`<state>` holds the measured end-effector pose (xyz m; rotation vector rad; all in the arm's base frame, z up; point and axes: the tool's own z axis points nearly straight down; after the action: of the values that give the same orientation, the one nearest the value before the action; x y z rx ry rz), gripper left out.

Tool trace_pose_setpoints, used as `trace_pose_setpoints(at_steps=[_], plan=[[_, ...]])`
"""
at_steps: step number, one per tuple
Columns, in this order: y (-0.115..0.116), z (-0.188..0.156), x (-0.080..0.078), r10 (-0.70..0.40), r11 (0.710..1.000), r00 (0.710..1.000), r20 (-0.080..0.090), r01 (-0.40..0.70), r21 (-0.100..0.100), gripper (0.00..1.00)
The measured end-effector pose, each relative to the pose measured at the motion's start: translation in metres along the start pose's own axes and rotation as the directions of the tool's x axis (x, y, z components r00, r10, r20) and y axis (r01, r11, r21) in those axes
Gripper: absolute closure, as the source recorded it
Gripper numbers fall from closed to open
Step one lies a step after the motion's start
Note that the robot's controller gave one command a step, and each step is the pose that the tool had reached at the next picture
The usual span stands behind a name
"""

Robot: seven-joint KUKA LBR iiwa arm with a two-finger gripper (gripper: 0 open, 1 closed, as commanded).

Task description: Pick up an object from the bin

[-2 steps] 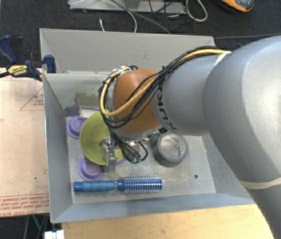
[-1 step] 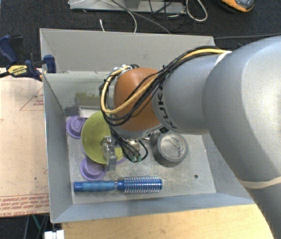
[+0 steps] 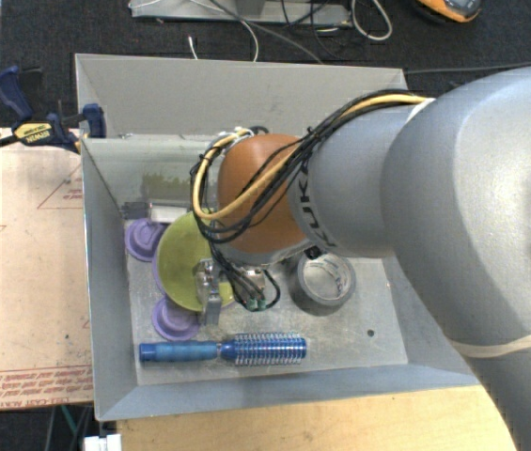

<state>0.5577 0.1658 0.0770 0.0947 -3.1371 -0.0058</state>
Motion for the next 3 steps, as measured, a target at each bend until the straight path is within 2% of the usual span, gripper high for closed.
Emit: trace_pose_setpoints(at_steps=[1,2,3], plan=[[-0.022,-0.016,0.028,-0.122,0.993,0.993,0.000,0.122,-0.001,1.00],[-0.019,-0.035,0.028,-0.097,0.995,0.995,-0.009,0.097,-0.001,1.00],[-0.013,-0.010,0.026,-0.097,0.995,0.995,-0.004,0.097,-0.003,0.00]])
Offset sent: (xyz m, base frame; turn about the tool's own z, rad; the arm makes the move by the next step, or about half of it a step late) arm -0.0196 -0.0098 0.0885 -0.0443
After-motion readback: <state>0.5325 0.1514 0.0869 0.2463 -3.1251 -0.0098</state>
